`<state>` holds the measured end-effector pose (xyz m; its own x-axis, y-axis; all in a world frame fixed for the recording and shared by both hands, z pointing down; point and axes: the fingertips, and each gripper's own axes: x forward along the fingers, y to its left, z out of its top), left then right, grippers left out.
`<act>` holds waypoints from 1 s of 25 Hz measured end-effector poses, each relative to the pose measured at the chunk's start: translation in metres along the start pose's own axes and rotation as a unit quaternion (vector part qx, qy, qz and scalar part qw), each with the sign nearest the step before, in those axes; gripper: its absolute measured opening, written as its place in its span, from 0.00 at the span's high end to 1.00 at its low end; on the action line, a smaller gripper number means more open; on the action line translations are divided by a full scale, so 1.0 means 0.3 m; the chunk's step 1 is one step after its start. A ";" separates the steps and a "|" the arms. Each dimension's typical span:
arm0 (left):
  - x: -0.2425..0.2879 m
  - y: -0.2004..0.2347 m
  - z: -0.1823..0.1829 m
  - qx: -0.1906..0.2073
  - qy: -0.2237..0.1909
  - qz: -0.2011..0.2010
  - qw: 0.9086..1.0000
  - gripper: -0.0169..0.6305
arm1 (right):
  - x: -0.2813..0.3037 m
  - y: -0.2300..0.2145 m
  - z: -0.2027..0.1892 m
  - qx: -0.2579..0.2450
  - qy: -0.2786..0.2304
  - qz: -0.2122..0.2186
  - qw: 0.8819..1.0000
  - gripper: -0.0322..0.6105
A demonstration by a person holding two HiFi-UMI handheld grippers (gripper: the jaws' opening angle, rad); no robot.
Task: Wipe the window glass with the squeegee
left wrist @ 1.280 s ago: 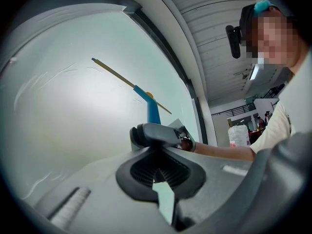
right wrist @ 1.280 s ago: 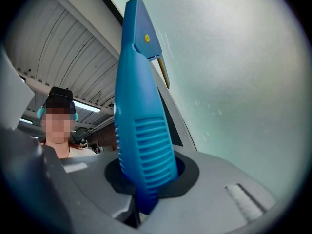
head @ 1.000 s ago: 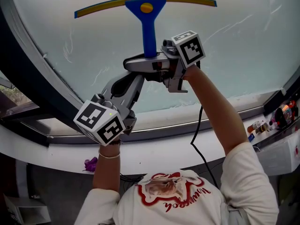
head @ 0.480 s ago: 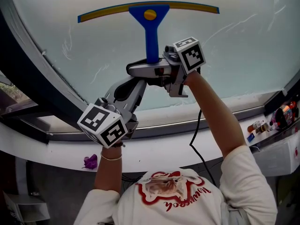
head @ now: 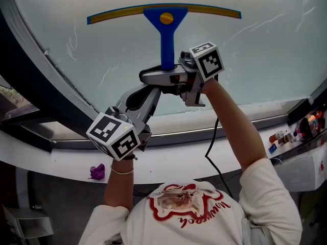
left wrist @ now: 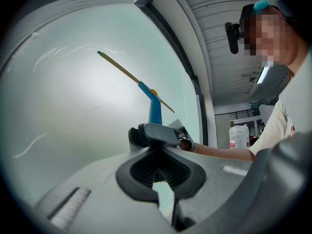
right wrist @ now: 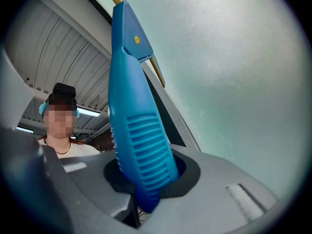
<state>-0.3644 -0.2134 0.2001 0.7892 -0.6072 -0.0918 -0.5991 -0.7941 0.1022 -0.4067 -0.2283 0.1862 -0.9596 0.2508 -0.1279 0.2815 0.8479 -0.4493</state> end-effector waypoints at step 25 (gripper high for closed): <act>-0.008 0.005 -0.164 -0.038 0.028 0.009 0.999 0.97 | -0.031 -0.062 -0.146 0.017 -0.006 0.000 1.000 0.84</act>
<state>-0.3606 -0.2118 0.2493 0.7858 -0.6175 -0.0347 -0.6030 -0.7774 0.1789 -0.4026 -0.2259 0.2343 -0.9597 0.2445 -0.1383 0.2809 0.8312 -0.4797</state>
